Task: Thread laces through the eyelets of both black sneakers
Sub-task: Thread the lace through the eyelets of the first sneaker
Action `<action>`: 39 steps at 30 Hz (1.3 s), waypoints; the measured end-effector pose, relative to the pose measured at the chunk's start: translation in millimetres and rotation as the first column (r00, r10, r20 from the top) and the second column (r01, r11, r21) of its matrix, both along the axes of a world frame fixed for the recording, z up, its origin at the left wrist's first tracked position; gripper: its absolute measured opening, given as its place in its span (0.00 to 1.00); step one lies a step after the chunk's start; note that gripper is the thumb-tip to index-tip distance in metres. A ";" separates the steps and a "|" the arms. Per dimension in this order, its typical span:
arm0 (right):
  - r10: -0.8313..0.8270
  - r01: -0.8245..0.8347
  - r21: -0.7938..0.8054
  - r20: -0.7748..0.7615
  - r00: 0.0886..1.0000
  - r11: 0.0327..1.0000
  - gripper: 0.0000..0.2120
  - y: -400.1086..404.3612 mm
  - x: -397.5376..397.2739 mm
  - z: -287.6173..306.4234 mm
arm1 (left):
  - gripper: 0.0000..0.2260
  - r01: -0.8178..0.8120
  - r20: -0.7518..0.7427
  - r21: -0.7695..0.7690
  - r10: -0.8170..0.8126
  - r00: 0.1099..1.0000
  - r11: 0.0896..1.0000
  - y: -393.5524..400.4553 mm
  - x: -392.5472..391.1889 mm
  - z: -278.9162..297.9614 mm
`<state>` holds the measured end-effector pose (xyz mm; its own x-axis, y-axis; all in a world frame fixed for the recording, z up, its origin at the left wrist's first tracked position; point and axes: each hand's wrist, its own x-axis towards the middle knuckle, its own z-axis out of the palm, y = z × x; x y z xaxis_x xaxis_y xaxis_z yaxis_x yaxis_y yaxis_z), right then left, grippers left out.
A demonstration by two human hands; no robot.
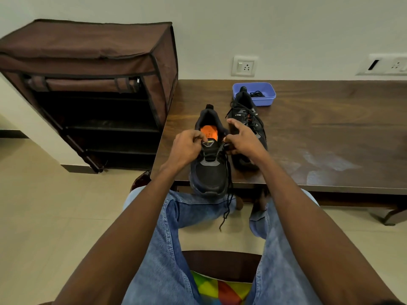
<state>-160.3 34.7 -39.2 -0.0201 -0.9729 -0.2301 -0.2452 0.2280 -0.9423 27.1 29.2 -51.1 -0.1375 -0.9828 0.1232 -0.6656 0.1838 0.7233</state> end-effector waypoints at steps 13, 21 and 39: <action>0.040 -0.039 -0.052 0.025 0.999 0.998 0.20 7.5 4.9 -3.0 | 0.10 0.110 0.007 0.278 -0.116 0.993 0.954 4.0 -21.7 11.6; 0.028 -0.025 -0.052 0.051 0.998 0.998 0.13 6.0 7.4 -8.6 | 0.06 -0.137 -0.721 0.508 0.507 0.473 0.851 15.8 8.5 -23.1; 0.014 -0.018 -0.099 -0.042 0.999 0.995 0.13 0.4 8.5 -18.7 | 0.08 -0.536 -0.608 0.347 0.620 0.496 0.770 18.2 18.7 -26.4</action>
